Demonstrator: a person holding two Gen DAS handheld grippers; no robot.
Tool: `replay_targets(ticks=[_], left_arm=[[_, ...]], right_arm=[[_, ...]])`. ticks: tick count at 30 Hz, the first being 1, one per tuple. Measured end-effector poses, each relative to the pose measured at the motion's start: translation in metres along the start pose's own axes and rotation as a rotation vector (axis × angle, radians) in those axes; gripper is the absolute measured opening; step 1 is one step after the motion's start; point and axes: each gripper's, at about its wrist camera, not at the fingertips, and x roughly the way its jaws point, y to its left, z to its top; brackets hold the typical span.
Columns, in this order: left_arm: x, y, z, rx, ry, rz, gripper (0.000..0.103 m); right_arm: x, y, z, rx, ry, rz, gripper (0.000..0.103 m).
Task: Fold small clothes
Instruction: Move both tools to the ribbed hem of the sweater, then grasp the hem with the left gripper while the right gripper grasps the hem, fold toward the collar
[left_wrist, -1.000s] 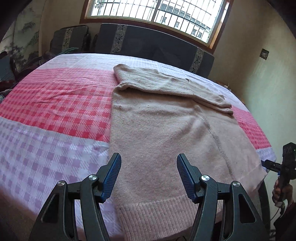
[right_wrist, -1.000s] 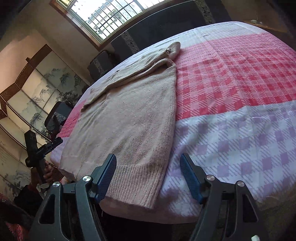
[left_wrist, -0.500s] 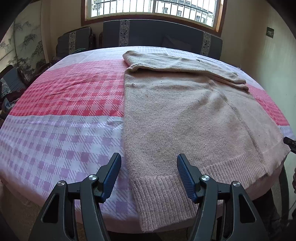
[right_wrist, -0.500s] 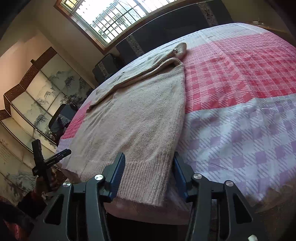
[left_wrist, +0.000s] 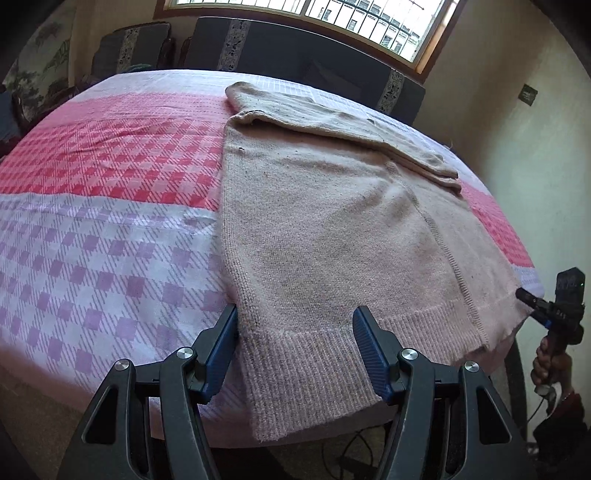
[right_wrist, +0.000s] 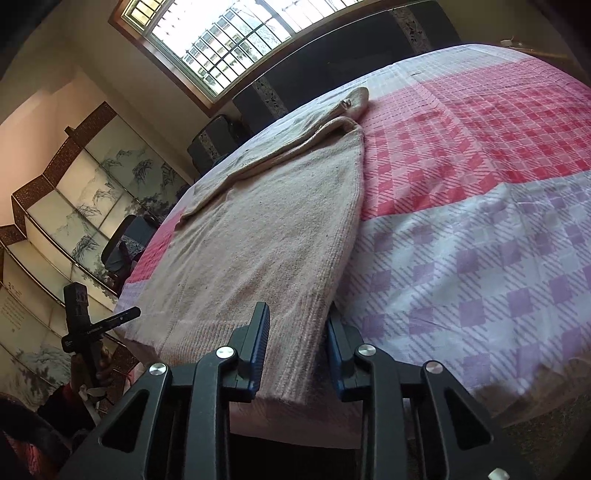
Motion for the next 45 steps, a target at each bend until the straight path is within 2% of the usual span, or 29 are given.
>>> replay_targets(ticks=[3, 5, 8, 12, 14, 16, 22, 25, 26, 27, 28, 29, 31, 32, 33, 37, 40, 45], left_arm=[[-0.003, 0.020, 0.005, -0.092, 0.019, -0.102, 0.062], [-0.005, 0.029, 0.007, -0.115, 0.034, -0.136, 0.062], [-0.004, 0.037, 0.008, -0.124, 0.082, -0.237, 0.062], [0.006, 0.036, 0.005, -0.163, 0.237, -0.427, 0.062], [0.008, 0.025, 0.001, -0.122, 0.276, -0.469, 0.063], [0.006, 0.018, 0.000, -0.102, 0.263, -0.452, 0.063], [0.013, 0.017, 0.005, -0.190, 0.225, -0.430, 0.063], [0.012, 0.010, 0.004, -0.164, 0.193, -0.392, 0.062], [0.010, 0.008, 0.003, -0.148, 0.169, -0.355, 0.057], [0.010, 0.005, 0.002, -0.139, 0.162, -0.329, 0.033], [0.014, 0.005, 0.001, -0.140, 0.181, -0.322, 0.016], [0.018, 0.006, -0.001, -0.156, 0.201, -0.315, 0.005], [0.017, 0.008, -0.005, -0.167, 0.187, -0.293, 0.005], [0.016, 0.007, -0.006, -0.156, 0.176, -0.280, 0.005], [0.013, 0.007, -0.007, -0.155, 0.166, -0.270, 0.005], [0.005, 0.011, -0.007, -0.201, 0.123, -0.275, 0.005], [-0.006, 0.008, -0.001, -0.198, 0.056, -0.287, 0.005], [-0.020, 0.000, 0.013, -0.163, -0.003, -0.270, 0.005]], right_arm=[[0.000, -0.001, 0.000, 0.001, -0.001, 0.006, 0.027], [0.000, -0.002, 0.000, 0.005, -0.001, 0.008, 0.027], [0.000, -0.002, -0.001, 0.012, -0.002, 0.014, 0.027], [0.001, -0.005, 0.000, 0.036, 0.013, 0.048, 0.027], [0.004, -0.002, 0.000, 0.027, 0.029, 0.055, 0.027], [0.008, 0.001, 0.001, 0.031, 0.048, 0.073, 0.027], [0.014, -0.001, 0.007, 0.095, 0.082, 0.110, 0.027], [0.015, -0.003, 0.009, 0.122, 0.095, 0.112, 0.027], [0.015, -0.003, 0.008, 0.123, 0.098, 0.109, 0.027], [0.015, -0.002, 0.008, 0.122, 0.099, 0.102, 0.027], [0.015, -0.002, 0.007, 0.121, 0.099, 0.090, 0.026], [0.016, -0.002, 0.007, 0.126, 0.098, 0.084, 0.023], [0.017, -0.005, 0.008, 0.148, 0.100, 0.079, 0.018], [0.018, -0.005, 0.008, 0.148, 0.105, 0.059, 0.009], [0.018, -0.006, 0.007, 0.150, 0.107, 0.054, 0.007], [0.017, -0.008, 0.009, 0.164, 0.105, 0.050, 0.006], [0.012, -0.010, 0.011, 0.207, 0.080, 0.120, 0.006], [0.003, -0.009, 0.022, 0.242, 0.041, 0.181, 0.006]])
